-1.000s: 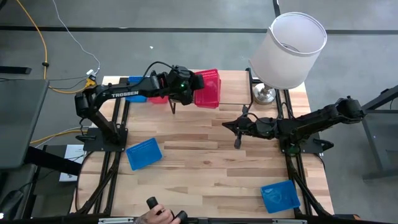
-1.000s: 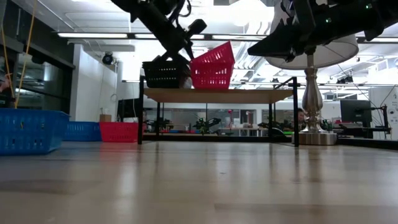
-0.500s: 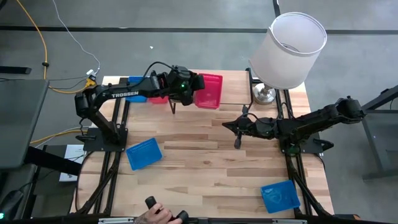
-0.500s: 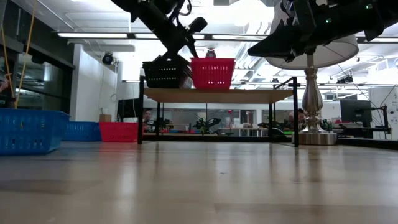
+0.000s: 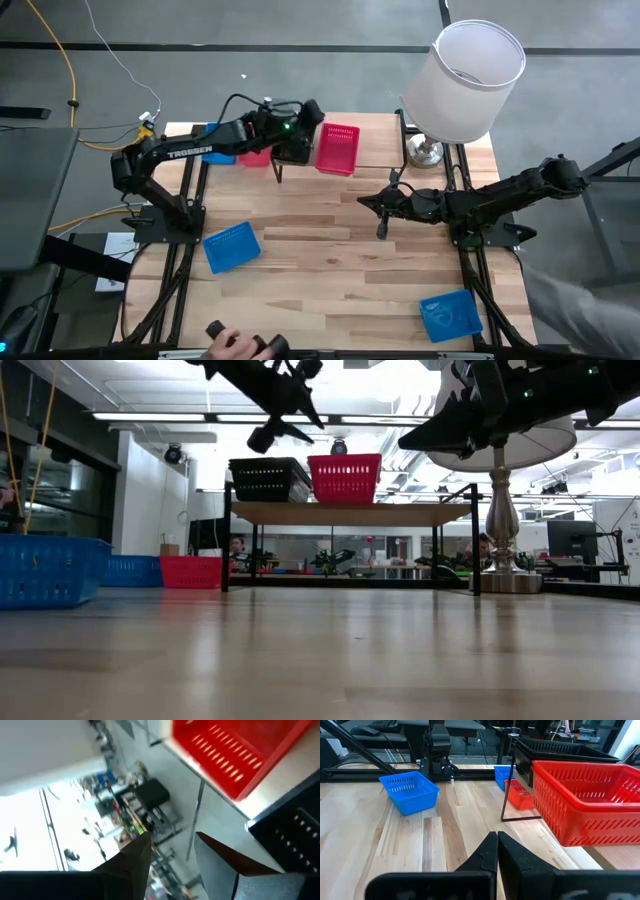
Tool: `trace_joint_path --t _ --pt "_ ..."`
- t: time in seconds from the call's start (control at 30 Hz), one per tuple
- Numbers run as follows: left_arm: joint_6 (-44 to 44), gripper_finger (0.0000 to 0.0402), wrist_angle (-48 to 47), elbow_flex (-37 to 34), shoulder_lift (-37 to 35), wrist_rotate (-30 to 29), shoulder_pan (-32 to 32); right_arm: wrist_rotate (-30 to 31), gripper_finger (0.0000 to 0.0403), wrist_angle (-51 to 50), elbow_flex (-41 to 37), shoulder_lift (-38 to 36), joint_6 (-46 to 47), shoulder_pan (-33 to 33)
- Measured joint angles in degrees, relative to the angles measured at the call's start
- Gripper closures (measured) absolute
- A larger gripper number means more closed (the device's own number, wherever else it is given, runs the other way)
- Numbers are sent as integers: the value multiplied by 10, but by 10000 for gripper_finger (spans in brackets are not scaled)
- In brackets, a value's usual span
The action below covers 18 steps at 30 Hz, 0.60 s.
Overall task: Stack baskets on shelf by color
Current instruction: Stack the bottom red bin on top of the red bin on the shelf
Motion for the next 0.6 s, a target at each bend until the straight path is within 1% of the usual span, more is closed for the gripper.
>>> trace_joint_path --t 0.13,0.23,0.3,0.37,0.4,0.43,0.5,0.6 --pt "-51 273 -13 0 -22 0 0 0 403 7 0 0 -7 0" --pt "-146 297 -19 0 -42 1 1 22 403 8 0 0 -6 0" --pt "-216 328 -50 0 -60 13 1 40 403 9 0 0 -5 0" --pt "-283 371 -86 0 -76 39 1 60 403 10 0 0 -5 0" --pt "-318 385 -105 0 -85 55 1 72 403 12 0 0 -4 0" --pt "-351 393 -122 0 -94 73 1 89 403 16 0 0 1 0" --pt "-403 393 -145 -1 -110 118 1 131 403 17 0 0 9 0" --pt "-456 400 -147 -20 -140 183 -3 218 403 17 5 0 11 -6"
